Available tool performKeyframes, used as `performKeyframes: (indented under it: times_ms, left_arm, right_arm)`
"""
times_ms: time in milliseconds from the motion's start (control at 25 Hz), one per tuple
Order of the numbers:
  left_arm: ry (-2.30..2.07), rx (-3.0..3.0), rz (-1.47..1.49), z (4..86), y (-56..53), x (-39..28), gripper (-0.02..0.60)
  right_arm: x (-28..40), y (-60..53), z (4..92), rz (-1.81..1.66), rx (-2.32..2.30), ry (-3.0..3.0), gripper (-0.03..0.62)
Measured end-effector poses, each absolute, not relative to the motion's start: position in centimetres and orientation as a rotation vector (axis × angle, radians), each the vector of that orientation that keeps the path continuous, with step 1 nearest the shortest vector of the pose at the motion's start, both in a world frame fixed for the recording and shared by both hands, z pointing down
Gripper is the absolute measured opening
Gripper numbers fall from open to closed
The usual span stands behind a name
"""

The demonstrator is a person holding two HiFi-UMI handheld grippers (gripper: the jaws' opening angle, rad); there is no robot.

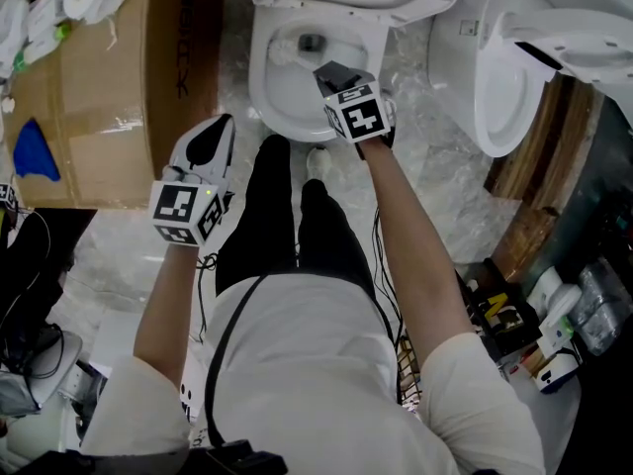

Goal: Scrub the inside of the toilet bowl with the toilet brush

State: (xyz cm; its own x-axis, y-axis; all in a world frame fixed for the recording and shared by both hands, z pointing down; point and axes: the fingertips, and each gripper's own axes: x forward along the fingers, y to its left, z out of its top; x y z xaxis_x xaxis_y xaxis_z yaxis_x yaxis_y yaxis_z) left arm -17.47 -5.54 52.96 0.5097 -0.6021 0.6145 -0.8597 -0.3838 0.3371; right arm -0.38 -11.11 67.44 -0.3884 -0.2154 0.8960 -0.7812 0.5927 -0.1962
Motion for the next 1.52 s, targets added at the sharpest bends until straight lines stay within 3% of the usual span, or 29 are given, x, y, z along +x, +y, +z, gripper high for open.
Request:
performKeyframes:
  times_ms: [1080,1520]
  left_arm:
    - [-1.223,2.129,0.509,51.9,-2.7,-16.0,-0.012]
    - [-1.191,2.147,0.505,51.8,-2.0,-14.0,-0.012]
  right_arm:
    - [-0.9,-3.2,67.1,0.801,0.609,-1.948,0.147]
    - [1.8,1.4,67.5,0.812,0.473,-1.913,0.147]
